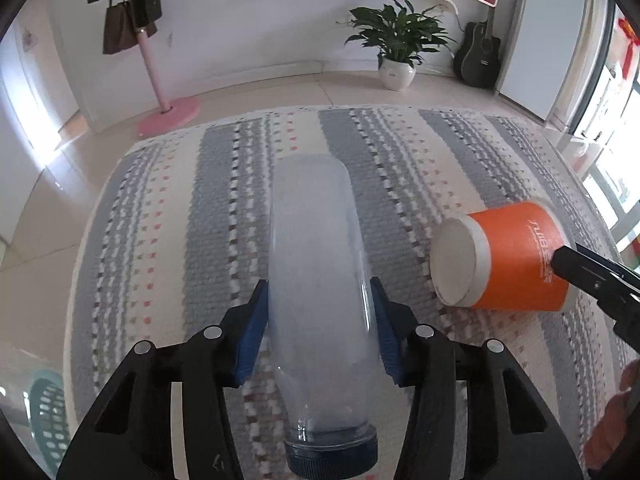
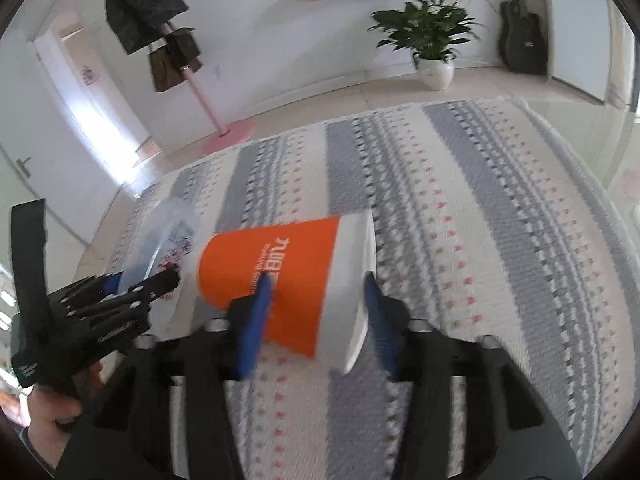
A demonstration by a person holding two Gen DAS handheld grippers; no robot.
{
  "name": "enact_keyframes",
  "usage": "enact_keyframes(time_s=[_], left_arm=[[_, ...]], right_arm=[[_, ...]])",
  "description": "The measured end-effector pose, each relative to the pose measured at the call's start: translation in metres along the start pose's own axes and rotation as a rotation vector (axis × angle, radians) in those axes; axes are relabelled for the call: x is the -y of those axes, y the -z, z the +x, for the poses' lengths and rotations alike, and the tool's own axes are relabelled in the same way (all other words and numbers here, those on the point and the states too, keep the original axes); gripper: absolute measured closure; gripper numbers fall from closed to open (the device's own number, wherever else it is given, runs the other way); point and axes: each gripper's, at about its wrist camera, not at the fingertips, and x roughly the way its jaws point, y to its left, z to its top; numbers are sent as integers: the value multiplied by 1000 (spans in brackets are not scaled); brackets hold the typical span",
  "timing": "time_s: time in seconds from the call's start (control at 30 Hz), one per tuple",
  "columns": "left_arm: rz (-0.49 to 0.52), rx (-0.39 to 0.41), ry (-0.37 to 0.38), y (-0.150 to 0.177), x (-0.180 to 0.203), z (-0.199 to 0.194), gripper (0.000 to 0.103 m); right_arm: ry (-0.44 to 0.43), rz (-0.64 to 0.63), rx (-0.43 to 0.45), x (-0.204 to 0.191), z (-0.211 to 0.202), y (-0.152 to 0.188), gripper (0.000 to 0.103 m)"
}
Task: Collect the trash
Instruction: 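Grasp the clear plastic bottle with the left tool while the right tool grasps the orange cup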
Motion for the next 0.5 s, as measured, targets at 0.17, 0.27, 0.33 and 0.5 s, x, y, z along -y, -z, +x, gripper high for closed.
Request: enact_keyframes(time_s=[0.17, 0.27, 0.33, 0.5], left_arm=[[-51, 9, 7, 20, -24, -27, 57], [-72, 28, 13, 41, -43, -55, 57], [-91, 38, 20, 57, -59, -78, 57], [-105, 90, 29, 91, -93, -131, 56]], right_arm=[[-14, -51, -2, -19, -19, 15, 100], [-15, -131, -4, -46, -33, 32, 100], [-18, -180, -12, -66, -39, 43, 100], [8, -173, 20, -72, -47, 33, 100]])
